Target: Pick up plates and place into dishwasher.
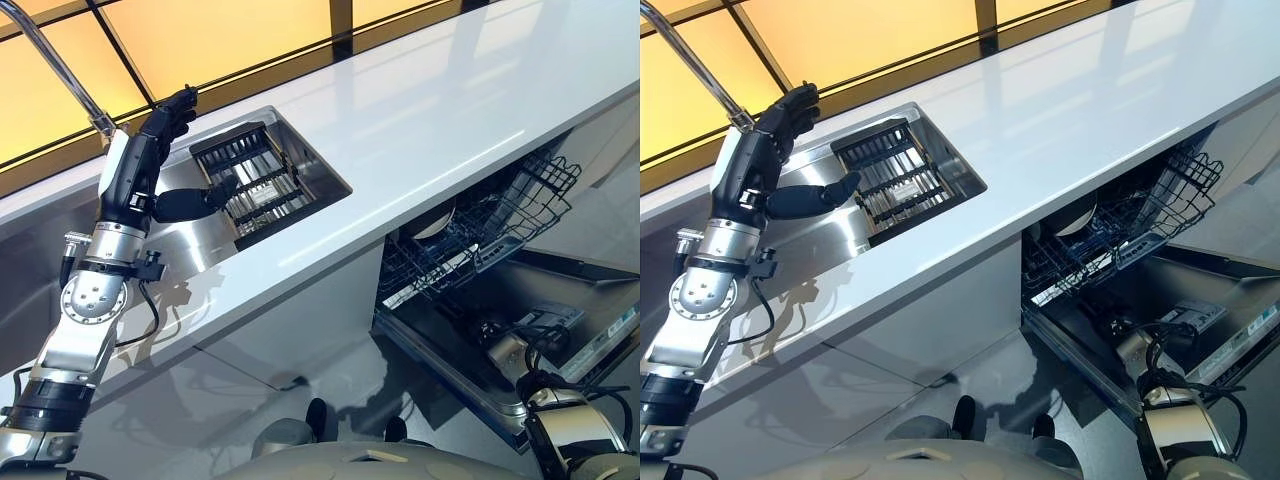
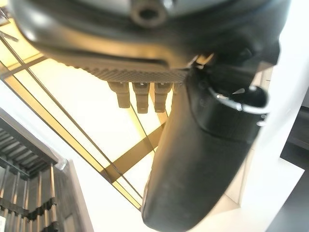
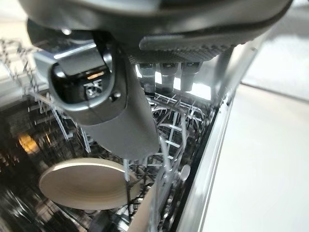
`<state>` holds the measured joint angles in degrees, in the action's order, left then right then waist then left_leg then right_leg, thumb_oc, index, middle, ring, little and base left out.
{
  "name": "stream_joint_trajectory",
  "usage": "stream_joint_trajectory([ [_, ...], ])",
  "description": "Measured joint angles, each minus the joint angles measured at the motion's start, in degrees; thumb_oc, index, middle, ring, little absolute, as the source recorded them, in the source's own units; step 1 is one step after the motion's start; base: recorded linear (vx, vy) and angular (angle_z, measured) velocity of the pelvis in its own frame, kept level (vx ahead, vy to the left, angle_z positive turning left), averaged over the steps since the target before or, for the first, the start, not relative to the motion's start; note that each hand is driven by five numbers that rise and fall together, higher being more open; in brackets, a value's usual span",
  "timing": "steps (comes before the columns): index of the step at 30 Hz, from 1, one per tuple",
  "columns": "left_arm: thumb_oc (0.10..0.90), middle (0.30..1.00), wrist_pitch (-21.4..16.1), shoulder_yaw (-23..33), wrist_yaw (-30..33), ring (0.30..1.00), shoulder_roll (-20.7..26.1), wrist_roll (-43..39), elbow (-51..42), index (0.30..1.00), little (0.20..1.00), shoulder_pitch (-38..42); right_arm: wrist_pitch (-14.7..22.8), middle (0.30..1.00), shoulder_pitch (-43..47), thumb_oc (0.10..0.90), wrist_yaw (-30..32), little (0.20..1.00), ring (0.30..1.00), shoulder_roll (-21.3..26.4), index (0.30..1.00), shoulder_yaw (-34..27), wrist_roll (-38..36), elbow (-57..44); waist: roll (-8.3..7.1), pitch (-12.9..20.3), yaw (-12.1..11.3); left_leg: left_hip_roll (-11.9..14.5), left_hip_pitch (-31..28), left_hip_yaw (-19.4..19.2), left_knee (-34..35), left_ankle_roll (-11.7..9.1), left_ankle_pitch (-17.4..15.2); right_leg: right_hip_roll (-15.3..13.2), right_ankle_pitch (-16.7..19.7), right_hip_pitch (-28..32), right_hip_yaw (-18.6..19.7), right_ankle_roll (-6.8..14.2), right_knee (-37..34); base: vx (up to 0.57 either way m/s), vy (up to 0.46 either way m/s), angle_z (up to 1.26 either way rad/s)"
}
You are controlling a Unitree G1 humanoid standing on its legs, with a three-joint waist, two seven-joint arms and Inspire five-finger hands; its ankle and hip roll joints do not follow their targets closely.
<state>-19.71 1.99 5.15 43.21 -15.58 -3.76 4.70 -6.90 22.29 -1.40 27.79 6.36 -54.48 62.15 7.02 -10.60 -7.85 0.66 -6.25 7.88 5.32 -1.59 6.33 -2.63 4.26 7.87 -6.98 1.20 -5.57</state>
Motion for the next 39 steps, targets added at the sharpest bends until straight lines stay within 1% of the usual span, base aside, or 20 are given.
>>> stream_joint_trajectory([
  [3,0.800,0.900,1.00,-0.36,0.76,0.900,0.00,-0.01,0.02,0.900,0.900,0.23,1.20,0.900,2.23,0.800,2.77,0.900,0.900,0.37,0.900,3.50,6.60,0.01,0.00,-0.02,-0.53,-0.23,0.04,0.49,0.01,0.01,0.00,-0.16,-0.20,0.20,-0.25,0.17,0.00,0.03,0.009,0.07],
  [8,0.800,0.900,1.00,-2.78,1.79,0.900,0.01,-0.02,0.11,0.900,0.900,0.55,2.13,0.900,3.79,0.800,4.31,0.900,0.900,0.63,0.900,4.11,12.10,0.01,0.05,-0.13,-0.73,-0.91,0.29,1.78,-0.18,0.34,0.24,-0.68,-0.61,0.49,-1.39,0.56,0.00,0.01,0.010,0.15],
  [12,0.800,0.900,0.99,-2.81,1.89,0.900,0.01,-0.04,0.11,0.900,0.900,0.55,2.58,0.900,5.57,0.800,5.92,0.900,0.900,1.26,0.900,7.70,18.87,0.01,0.13,-0.89,-1.48,-1.09,0.53,2.06,-0.20,0.47,0.38,-0.69,-0.75,0.45,-1.39,0.75,0.00,0.01,0.001,0.05],
  [16,0.800,0.900,0.93,-2.81,1.89,0.900,0.01,-0.09,0.13,0.900,0.900,0.55,5.94,0.900,5.65,0.800,7.01,0.900,0.900,1.60,0.900,8.88,23.49,-0.77,0.28,-2.23,-2.01,-1.24,0.63,2.45,-0.21,0.53,0.45,-0.75,-0.85,0.50,-1.40,0.82,0.01,0.01,0.004,0.05],
  [17,0.800,0.900,0.92,-2.81,1.89,0.900,0.01,-0.10,0.13,0.900,0.900,0.55,6.42,0.900,5.65,0.800,7.57,0.900,0.900,1.93,0.900,9.61,24.61,-1.58,0.29,-2.62,-2.01,-1.30,0.64,2.50,-0.21,0.57,0.48,-0.80,-0.87,0.51,-1.40,0.84,0.01,0.00,0.000,0.00],
  [19,0.800,0.900,0.92,-2.81,1.89,0.900,0.01,-0.10,0.13,0.900,0.900,0.55,6.42,0.900,5.65,0.800,7.57,0.900,0.900,1.93,0.900,9.61,24.61,-1.58,0.29,-2.62,-2.01,-1.30,0.64,2.50,-0.21,0.57,0.48,-0.80,-0.87,0.51,-1.40,0.84,0.01,0.00,0.004,0.03],
  [20,0.800,0.900,0.89,-2.80,1.89,0.900,0.01,-0.12,0.14,0.900,0.900,0.55,7.56,0.900,5.66,0.800,8.12,0.900,0.900,2.69,0.900,10.18,27.66,-1.96,0.26,-2.94,-1.99,-1.59,0.81,2.80,-0.21,0.65,0.54,-1.00,-1.01,0.49,-1.39,1.06,0.01,0.00,0.009,0.08],
  [21,0.800,0.900,0.85,-2.80,1.90,0.900,0.01,-0.17,0.14,0.900,0.900,0.56,8.66,0.900,5.66,0.800,8.99,0.900,0.900,3.38,0.900,10.56,29.14,-2.41,0.25,-3.08,-1.90,-1.74,0.85,2.83,-0.21,0.70,0.57,-1.13,-1.09,0.47,-1.35,1.18,0.01,0.01,0.009,0.07],
  [22,0.800,0.900,0.80,-2.78,1.90,0.900,0.02,-0.19,0.15,0.900,0.900,0.58,11.31,0.900,5.66,0.800,9.65,0.900,0.900,4.41,0.900,10.85,30.41,-4.17,0.25,-3.34,-1.71,-1.81,0.85,2.80,-0.21,0.73,0.59,-1.20,-1.09,0.48,-1.30,1.20,0.01,0.00,0.000,0.00],
  [23,0.800,0.900,0.80,-2.83,1.87,0.900,0.02,-0.19,0.15,0.900,0.900,0.64,11.06,0.900,5.83,0.800,9.94,0.900,0.900,4.95,0.900,11.24,30.94,-4.36,0.19,-3.39,-1.65,-1.82,0.85,2.80,-0.21,0.74,0.59,-1.21,-1.09,0.48,-1.31,1.21,0.01,0.00,0.000,0.00],
  [25,0.800,0.900,0.76,-2.86,1.84,0.900,0.01,-0.19,0.32,0.900,0.900,0.65,15.29,0.900,5.91,0.800,11.20,0.900,0.900,7.37,0.900,12.01,31.45,-8.93,-0.01,-3.53,-1.20,-1.78,0.82,2.79,-0.21,0.75,0.60,-1.16,-1.09,0.50,-1.28,1.21,0.01,0.00,0.000,0.00],
  [26,0.800,0.900,0.75,-2.86,1.84,0.900,0.01,-0.19,0.36,0.900,0.900,0.65,17.90,0.900,6.63,0.800,11.55,0.900,0.900,8.36,0.900,12.00,31.40,-11.80,-0.01,-3.53,-0.98,-1.72,0.71,2.76,-0.22,0.74,0.60,-1.10,-1.08,0.59,-1.23,1.20,0.01,0.00,0.000,0.00],
  [27,0.800,0.900,0.72,-2.86,1.84,0.900,0.01,-0.21,0.35,0.900,0.900,0.65,19.67,0.900,8.21,0.800,11.93,0.900,0.900,8.90,0.900,11.98,31.27,-13.95,0.00,-3.53,-0.82,-1.67,0.59,2.73,-0.22,0.73,0.61,-1.01,-1.08,0.66,-1.18,1.19,0.01,0.00,0.000,0.00],
  [28,0.800,0.900,0.63,-3.04,1.74,0.900,-0.04,-0.20,0.34,0.900,0.900,1.01,17.78,0.900,9.48,0.800,12.34,0.900,0.900,9.07,0.900,12.28,29.87,-12.69,-0.08,-3.58,-0.80,-1.68,0.47,2.81,-0.23,0.67,0.64,-0.92,-1.09,0.86,-1.28,1.18,0.01,0.00,-0.002,0.03],
  [33,0.800,0.900,-0.52,-3.41,1.54,0.900,-0.03,-0.26,0.48,0.900,0.900,0.95,18.46,0.900,9.42,0.800,13.23,0.900,0.900,8.42,0.900,12.11,27.54,-12.65,-0.06,-3.60,-0.82,-1.66,0.58,2.89,-0.22,0.63,0.66,-0.97,-1.10,0.79,-1.29,1.17,0.01,0.00,0.000,0.01],
  [36,0.800,0.900,-0.52,-3.47,1.29,0.900,-0.02,-0.39,0.48,0.900,0.900,0.94,18.51,0.900,9.42,0.800,13.42,0.900,0.900,8.43,0.900,12.10,27.66,-12.71,-0.06,-3.60,-0.69,-1.72,0.71,2.86,-0.21,0.65,0.65,-1.07,-1.10,0.66,-1.29,1.18,0.01,-0.01,0.003,0.00],
  [39,0.800,0.900,-0.52,-3.47,1.27,0.900,-0.01,-0.73,0.48,0.900,0.900,0.94,18.51,0.900,9.43,0.800,13.40,0.900,0.900,8.51,0.900,12.03,29.47,-12.87,-0.07,-3.61,-0.43,-1.69,0.84,2.77,-0.22,0.65,0.65,-1.05,-1.10,0.49,-1.28,1.18,0.02,0.00,0.000,0.00],
])
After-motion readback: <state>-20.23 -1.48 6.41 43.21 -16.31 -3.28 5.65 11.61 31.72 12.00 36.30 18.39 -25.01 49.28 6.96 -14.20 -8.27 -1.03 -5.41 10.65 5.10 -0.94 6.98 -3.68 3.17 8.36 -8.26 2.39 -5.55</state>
